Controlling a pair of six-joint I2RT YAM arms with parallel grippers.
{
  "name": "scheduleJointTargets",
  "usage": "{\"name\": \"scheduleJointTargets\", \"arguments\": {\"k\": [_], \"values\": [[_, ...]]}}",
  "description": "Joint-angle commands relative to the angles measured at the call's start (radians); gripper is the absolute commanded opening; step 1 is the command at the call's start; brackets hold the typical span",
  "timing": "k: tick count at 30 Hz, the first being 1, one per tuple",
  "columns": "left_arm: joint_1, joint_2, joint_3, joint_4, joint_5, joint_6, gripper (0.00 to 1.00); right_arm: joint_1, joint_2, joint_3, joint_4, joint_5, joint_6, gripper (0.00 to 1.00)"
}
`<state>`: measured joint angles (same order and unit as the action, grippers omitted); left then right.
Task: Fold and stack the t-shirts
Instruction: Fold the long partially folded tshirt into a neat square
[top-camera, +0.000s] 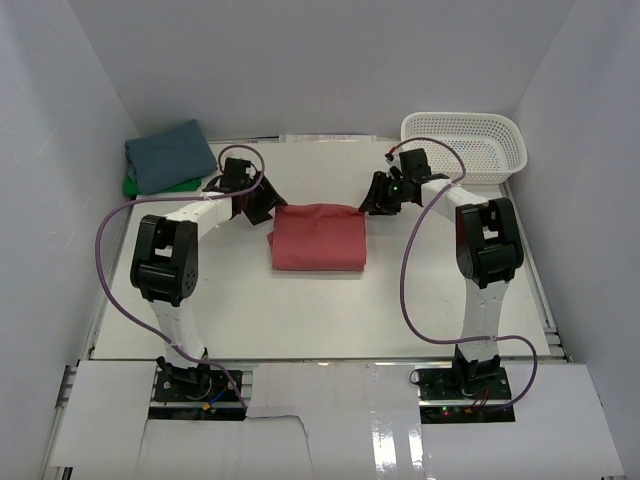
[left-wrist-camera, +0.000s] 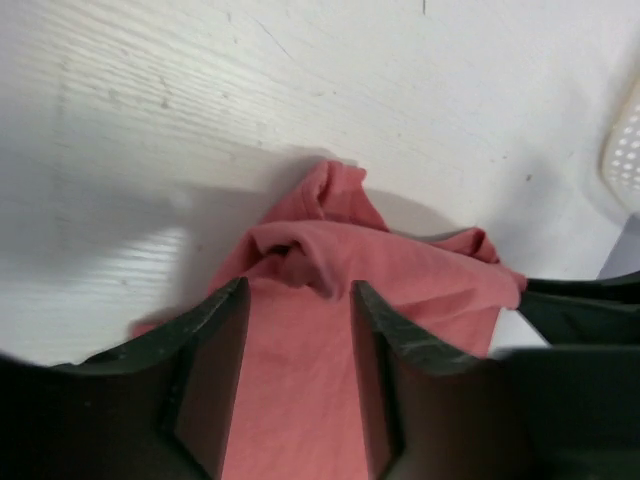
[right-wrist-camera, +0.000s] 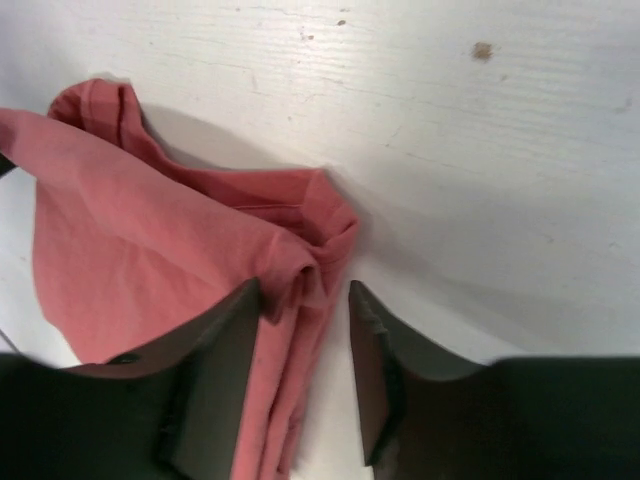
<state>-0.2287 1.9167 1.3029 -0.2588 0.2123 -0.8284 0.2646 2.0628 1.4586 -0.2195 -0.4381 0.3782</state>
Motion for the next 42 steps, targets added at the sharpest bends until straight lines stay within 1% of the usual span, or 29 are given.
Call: {"name": "scheduleJointTargets", "arguments": {"k": [1, 2, 7, 9, 12, 15, 16, 17, 18, 19, 20, 21, 22, 23, 24, 25, 27, 33, 36, 39, 42], "values": [[0.020, -0.036, 0.019, 0.010, -0.060, -0.018, 0.77, -0.010, -0.013, 0.031, 0.061, 0.025, -0.001, 0.49], [0.020, -0.045, 0.016, 0.015, -0.063, -0.020, 0.79, -0.008, -0.016, 0.031, 0.066, 0.030, -0.001, 0.50], [0.023, -0.133, -0.013, 0.087, -0.117, -0.026, 0.80, -0.010, -0.075, 0.008, 0.121, 0.064, -0.010, 0.52], [0.023, -0.186, 0.001, 0.105, -0.132, 0.003, 0.81, -0.014, -0.125, 0.005, 0.129, 0.087, -0.025, 0.52], [0.023, -0.245, 0.038, 0.107, -0.122, 0.077, 0.80, -0.018, -0.190, -0.006, 0.152, 0.030, -0.027, 0.52], [0.022, -0.306, 0.017, 0.101, -0.044, 0.129, 0.78, -0.013, -0.213, -0.004, 0.123, -0.077, -0.012, 0.52], [0.022, -0.320, 0.001, 0.102, -0.016, 0.136, 0.77, -0.010, -0.208, -0.007, 0.120, -0.159, 0.010, 0.52], [0.022, -0.353, -0.019, 0.105, 0.040, 0.138, 0.75, -0.008, -0.201, -0.020, 0.130, -0.216, 0.028, 0.52], [0.022, -0.370, -0.049, 0.115, 0.076, 0.135, 0.74, -0.005, -0.193, -0.035, 0.179, -0.272, 0.048, 0.52], [0.020, -0.384, -0.118, 0.151, 0.116, 0.132, 0.73, 0.005, -0.187, -0.071, 0.204, -0.350, 0.095, 0.52], [0.020, -0.398, -0.155, 0.168, 0.178, 0.124, 0.71, 0.010, -0.172, -0.087, 0.232, -0.379, 0.114, 0.49], [0.019, -0.418, -0.197, 0.194, 0.220, 0.115, 0.56, 0.019, -0.162, -0.101, 0.265, -0.408, 0.131, 0.45], [0.012, -0.421, -0.287, 0.295, 0.270, 0.104, 0.33, 0.036, -0.139, -0.115, 0.314, -0.454, 0.146, 0.36], [0.009, -0.415, -0.319, 0.328, 0.316, 0.097, 0.11, 0.045, -0.129, -0.112, 0.319, -0.462, 0.160, 0.08], [0.006, -0.403, -0.342, 0.342, 0.373, 0.091, 0.00, 0.053, -0.115, -0.109, 0.321, -0.470, 0.163, 0.08], [-0.001, -0.366, -0.375, 0.361, 0.398, 0.087, 0.00, 0.071, -0.092, -0.104, 0.334, -0.484, 0.166, 0.08], [-0.014, -0.343, -0.404, 0.389, 0.433, 0.092, 0.00, 0.088, -0.075, -0.086, 0.335, -0.478, 0.168, 0.08], [-0.096, -0.288, -0.409, 0.423, 0.410, 0.141, 0.00, 0.149, 0.031, -0.012, 0.384, -0.525, 0.206, 0.08], [-0.112, -0.263, -0.412, 0.470, 0.432, 0.129, 0.00, 0.177, 0.095, 0.044, 0.359, -0.519, 0.202, 0.08], [-0.129, -0.237, -0.406, 0.484, 0.435, 0.120, 0.00, 0.203, 0.137, 0.092, 0.335, -0.504, 0.189, 0.08], [-0.147, -0.229, -0.415, 0.500, 0.430, 0.111, 0.00, 0.216, 0.180, 0.120, 0.345, -0.498, 0.191, 0.08]]}}
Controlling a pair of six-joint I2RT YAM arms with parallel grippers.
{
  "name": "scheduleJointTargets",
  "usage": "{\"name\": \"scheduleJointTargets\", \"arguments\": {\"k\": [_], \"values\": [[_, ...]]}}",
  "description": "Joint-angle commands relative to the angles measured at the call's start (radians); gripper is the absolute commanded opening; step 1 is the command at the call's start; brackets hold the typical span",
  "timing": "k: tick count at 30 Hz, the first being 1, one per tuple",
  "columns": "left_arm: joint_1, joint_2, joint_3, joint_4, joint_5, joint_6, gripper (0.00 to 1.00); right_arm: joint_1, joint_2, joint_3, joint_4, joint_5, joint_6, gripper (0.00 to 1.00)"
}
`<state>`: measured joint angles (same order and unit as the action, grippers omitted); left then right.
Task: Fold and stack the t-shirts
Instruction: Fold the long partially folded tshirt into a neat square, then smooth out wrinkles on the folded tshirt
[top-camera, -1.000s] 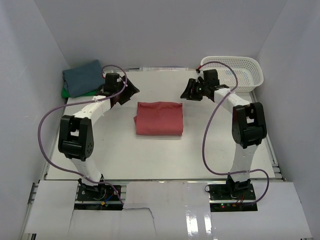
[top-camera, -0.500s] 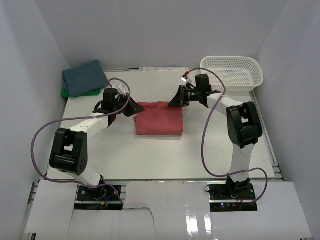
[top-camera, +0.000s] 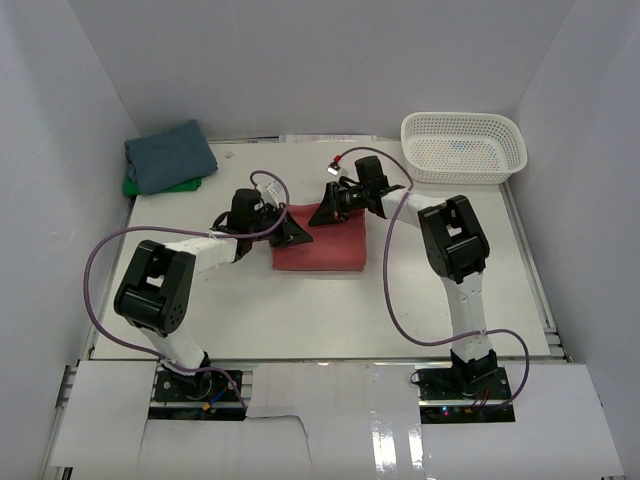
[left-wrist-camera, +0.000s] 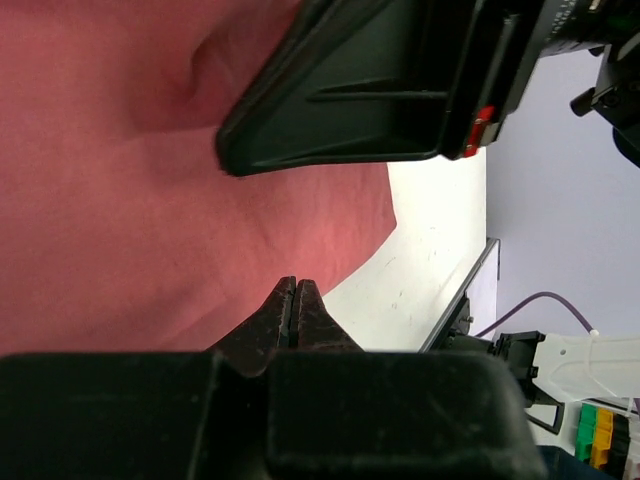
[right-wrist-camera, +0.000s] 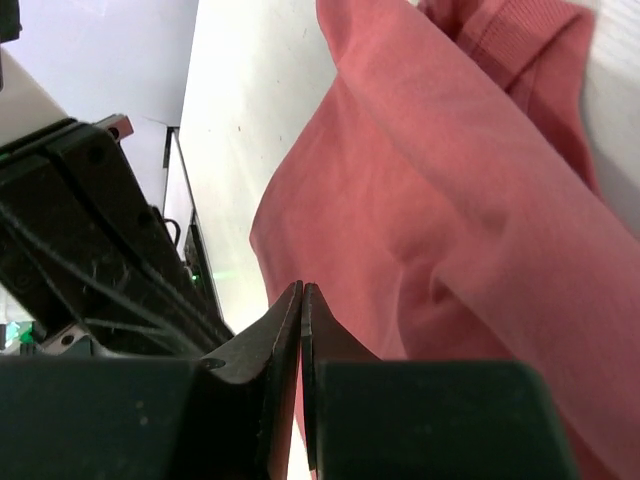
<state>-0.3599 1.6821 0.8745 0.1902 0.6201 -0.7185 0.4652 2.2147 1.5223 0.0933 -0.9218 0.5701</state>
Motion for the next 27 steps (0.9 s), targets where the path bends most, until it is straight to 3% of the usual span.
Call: {"name": "scheduleJointTargets", "arguments": {"k": [1, 19, 27], "values": [[-0.019, 0.005, 0.008, 0.054, 0.017, 0.001, 0.00, 0.015, 0.039, 0.064, 0.039, -0.014, 0.005, 0.08], [-0.031, 0.252, -0.164, 0.259, -0.022, -0.019, 0.00, 0.015, 0.181, 0.193, 0.029, -0.006, -0.009, 0.08], [-0.033, 0.246, -0.209, 0.267, -0.016, -0.007, 0.00, 0.010, 0.302, 0.338, -0.012, 0.014, -0.049, 0.08]]}}
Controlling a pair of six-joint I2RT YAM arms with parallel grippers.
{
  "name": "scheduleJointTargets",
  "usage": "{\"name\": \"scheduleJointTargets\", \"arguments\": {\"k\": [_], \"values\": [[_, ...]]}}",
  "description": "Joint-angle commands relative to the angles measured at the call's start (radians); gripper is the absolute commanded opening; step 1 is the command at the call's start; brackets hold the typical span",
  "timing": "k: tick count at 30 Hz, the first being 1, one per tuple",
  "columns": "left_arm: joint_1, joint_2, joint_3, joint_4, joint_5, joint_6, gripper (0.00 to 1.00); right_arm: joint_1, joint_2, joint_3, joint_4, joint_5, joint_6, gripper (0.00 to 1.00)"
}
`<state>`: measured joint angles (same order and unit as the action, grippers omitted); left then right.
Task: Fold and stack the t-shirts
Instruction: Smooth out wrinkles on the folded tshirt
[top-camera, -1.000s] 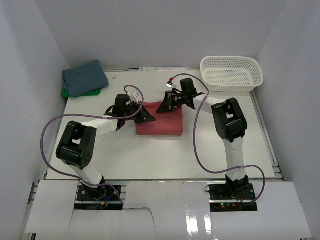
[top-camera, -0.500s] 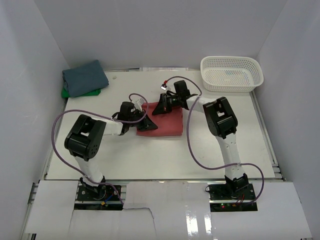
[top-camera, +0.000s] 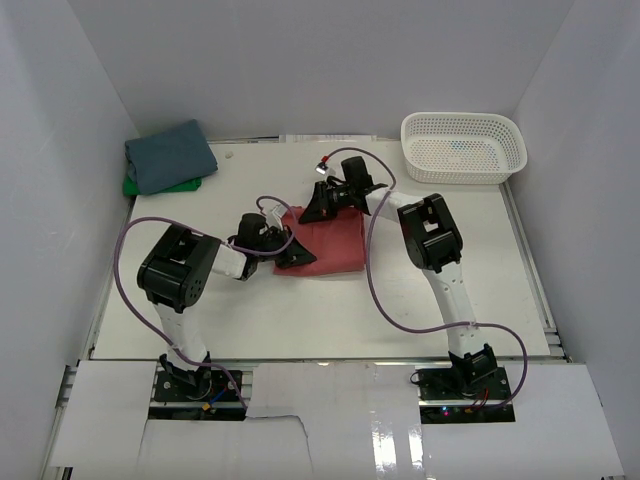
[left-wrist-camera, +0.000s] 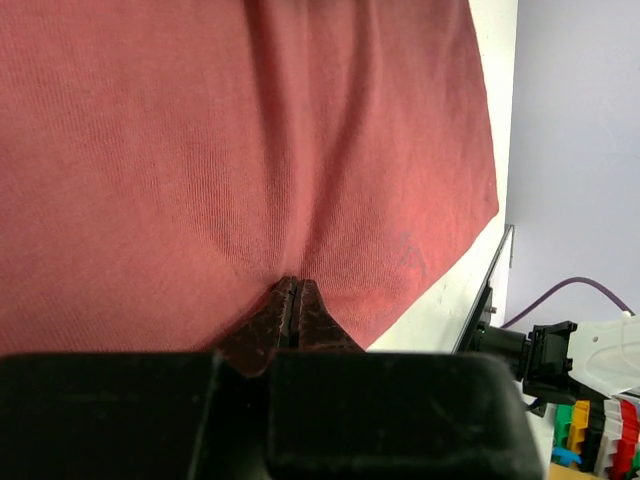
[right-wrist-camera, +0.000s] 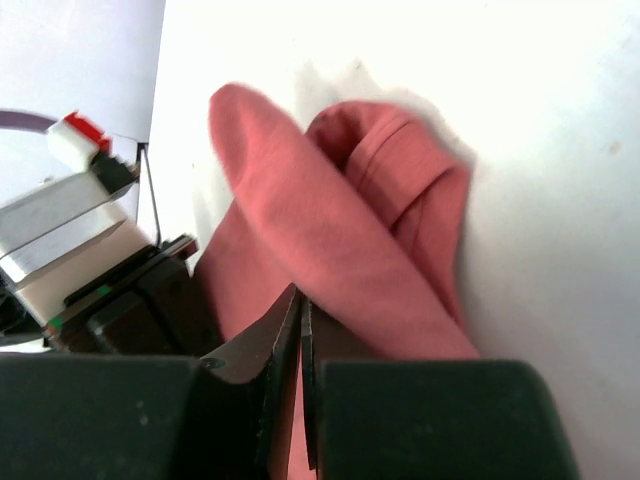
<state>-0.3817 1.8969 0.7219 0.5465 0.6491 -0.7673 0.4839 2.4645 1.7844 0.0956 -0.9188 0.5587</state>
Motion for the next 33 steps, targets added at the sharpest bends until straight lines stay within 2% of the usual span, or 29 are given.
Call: {"name": "scheduleJointTargets", "arguments": {"k": [1, 9, 12, 16, 19, 26, 33], "values": [[-0.013, 0.024, -0.065, -0.089, -0.043, 0.042, 0.00, -0.011, 0.068, 0.095, -0.014, 0.012, -0.043, 0.08], [-0.016, -0.079, -0.160, -0.088, -0.042, 0.025, 0.00, -0.045, 0.209, 0.312, -0.016, 0.038, -0.037, 0.08], [-0.022, -0.111, -0.183, -0.089, -0.042, 0.020, 0.00, -0.065, 0.202, 0.406, -0.016, 0.047, -0.026, 0.09], [-0.029, -0.130, -0.199, -0.088, -0.046, 0.014, 0.00, -0.091, 0.124, 0.429, -0.016, 0.054, -0.023, 0.11], [-0.034, -0.136, -0.197, -0.088, -0.049, 0.010, 0.00, -0.100, 0.015, 0.330, -0.016, 0.037, -0.048, 0.10], [-0.039, -0.186, -0.180, -0.092, -0.051, -0.004, 0.00, -0.100, -0.322, -0.075, -0.077, 0.043, -0.167, 0.08], [-0.039, -0.252, -0.095, -0.189, -0.075, 0.005, 0.00, -0.099, -0.473, -0.351, -0.160, 0.046, -0.186, 0.08]]}}
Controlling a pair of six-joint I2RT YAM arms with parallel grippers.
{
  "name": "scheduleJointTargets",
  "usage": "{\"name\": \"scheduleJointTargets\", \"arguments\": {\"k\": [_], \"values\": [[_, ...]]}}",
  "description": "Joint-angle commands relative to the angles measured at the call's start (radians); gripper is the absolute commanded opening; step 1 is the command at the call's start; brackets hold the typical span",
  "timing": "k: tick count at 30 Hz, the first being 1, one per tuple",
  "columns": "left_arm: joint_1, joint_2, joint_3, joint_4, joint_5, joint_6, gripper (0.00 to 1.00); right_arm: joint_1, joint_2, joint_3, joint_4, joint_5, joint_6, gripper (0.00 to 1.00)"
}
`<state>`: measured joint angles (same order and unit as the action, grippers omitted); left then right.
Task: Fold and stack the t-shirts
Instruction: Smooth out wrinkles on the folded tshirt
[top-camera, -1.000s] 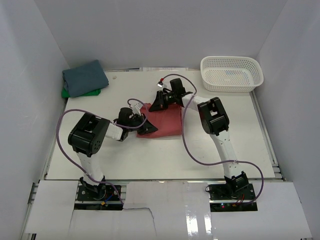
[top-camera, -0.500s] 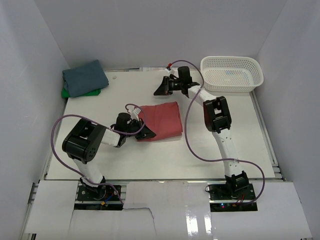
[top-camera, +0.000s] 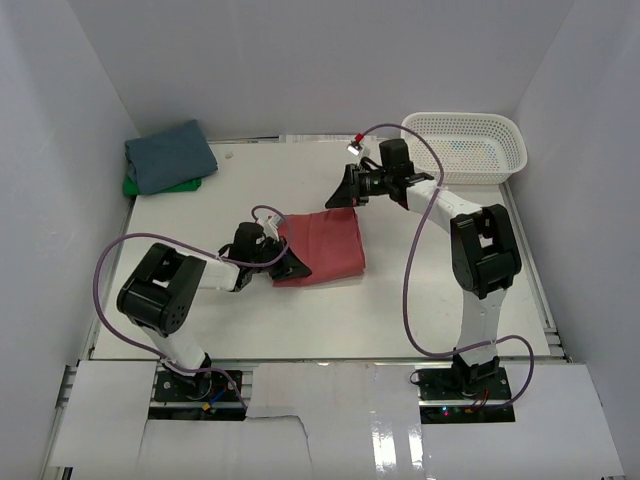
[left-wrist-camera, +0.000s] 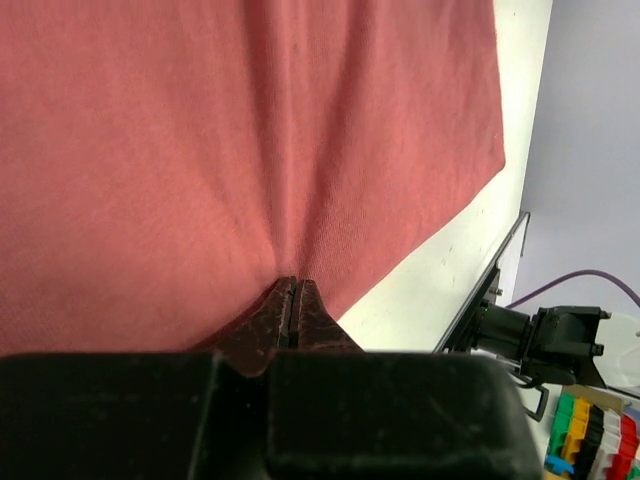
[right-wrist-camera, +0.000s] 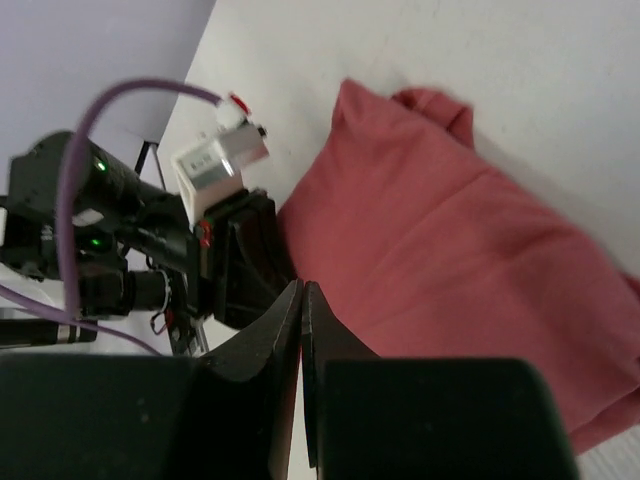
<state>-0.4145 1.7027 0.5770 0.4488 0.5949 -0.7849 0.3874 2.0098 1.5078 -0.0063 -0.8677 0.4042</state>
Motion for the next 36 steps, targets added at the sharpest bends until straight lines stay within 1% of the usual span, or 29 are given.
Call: {"name": "scheduleJointTargets", "arguments": {"k": [1, 3, 6, 10, 14, 19, 24, 27, 30, 36], "values": [[-0.006, -0.064, 0.066, -0.135, -0.029, 0.029, 0.00, -0.001, -0.028, -0.119, -0.051, -0.014, -0.025, 0.08], [-0.006, -0.083, 0.115, -0.206, -0.053, 0.053, 0.00, 0.004, -0.034, -0.149, -0.060, -0.033, -0.018, 0.08], [-0.006, -0.109, 0.174, -0.295, -0.075, 0.084, 0.00, 0.013, -0.019, -0.150, -0.148, -0.031, -0.062, 0.08], [-0.006, -0.121, 0.218, -0.348, -0.079, 0.121, 0.00, 0.014, 0.026, -0.150, -0.193, -0.077, -0.079, 0.08], [-0.006, -0.110, 0.213, -0.345, -0.069, 0.128, 0.00, 0.022, 0.046, -0.162, -0.210, -0.103, -0.077, 0.08], [-0.006, -0.089, 0.190, -0.315, -0.046, 0.119, 0.00, 0.067, 0.009, -0.234, -0.198, -0.111, -0.056, 0.08], [-0.006, -0.064, 0.172, -0.299, -0.011, 0.119, 0.00, 0.120, -0.025, -0.336, -0.127, -0.134, -0.019, 0.08], [-0.006, -0.049, 0.173, -0.295, 0.009, 0.131, 0.00, 0.142, -0.028, -0.356, -0.106, -0.146, 0.002, 0.08], [-0.006, -0.026, 0.175, -0.292, 0.026, 0.145, 0.00, 0.146, -0.019, -0.383, -0.061, -0.166, 0.031, 0.08], [-0.006, 0.044, 0.138, -0.233, 0.042, 0.145, 0.00, 0.143, 0.013, -0.390, -0.066, -0.156, 0.010, 0.08]]}}
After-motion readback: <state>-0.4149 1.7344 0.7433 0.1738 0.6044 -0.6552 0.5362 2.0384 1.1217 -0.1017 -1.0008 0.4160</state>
